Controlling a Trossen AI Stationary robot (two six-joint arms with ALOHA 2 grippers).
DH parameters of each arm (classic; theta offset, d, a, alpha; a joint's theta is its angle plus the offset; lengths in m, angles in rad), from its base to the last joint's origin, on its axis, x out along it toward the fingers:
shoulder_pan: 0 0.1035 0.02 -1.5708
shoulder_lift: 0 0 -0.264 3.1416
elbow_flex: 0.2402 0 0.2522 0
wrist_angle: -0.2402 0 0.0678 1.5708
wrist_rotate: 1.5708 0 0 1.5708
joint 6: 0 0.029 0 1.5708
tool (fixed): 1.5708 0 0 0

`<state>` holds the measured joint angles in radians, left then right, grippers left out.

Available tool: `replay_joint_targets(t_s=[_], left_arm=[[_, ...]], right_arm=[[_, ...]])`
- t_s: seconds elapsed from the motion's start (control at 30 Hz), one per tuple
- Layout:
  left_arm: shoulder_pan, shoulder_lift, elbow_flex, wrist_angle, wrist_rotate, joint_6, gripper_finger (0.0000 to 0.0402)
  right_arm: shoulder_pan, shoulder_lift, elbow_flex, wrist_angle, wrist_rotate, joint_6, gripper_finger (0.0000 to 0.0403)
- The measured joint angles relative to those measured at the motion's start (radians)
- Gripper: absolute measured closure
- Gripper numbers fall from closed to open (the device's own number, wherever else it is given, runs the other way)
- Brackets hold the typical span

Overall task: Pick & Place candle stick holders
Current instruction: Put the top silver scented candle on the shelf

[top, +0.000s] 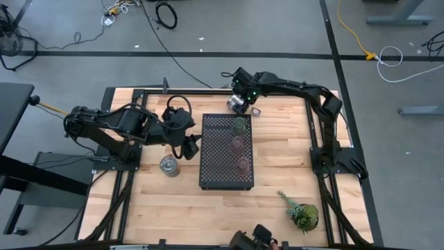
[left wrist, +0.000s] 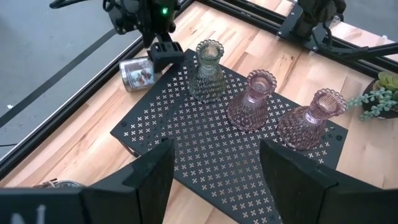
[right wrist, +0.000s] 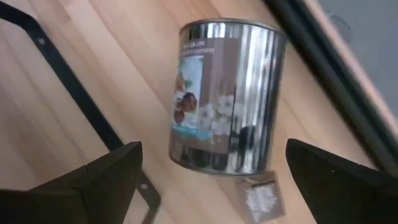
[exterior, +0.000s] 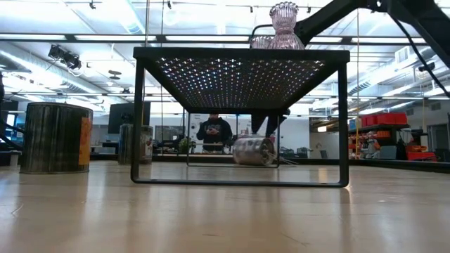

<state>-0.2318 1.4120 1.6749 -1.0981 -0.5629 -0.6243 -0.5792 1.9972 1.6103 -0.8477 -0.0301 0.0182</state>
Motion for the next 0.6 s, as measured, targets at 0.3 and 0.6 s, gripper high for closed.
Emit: replay_joint_targets(t_s=[0.3,0.6], left_arm=[[0.0,0.0,0.0,0.002,0.0,0.0,0.0164],[0.0,0.0,0.0,0.002,0.003,0.0,0.0164]], right_arm=[[0.001,0.012,0.0,0.059,-0.045,0.034,0.0007],[-0.002,0.054,-0.009,0.07,-0.151,0.054,0.0007]])
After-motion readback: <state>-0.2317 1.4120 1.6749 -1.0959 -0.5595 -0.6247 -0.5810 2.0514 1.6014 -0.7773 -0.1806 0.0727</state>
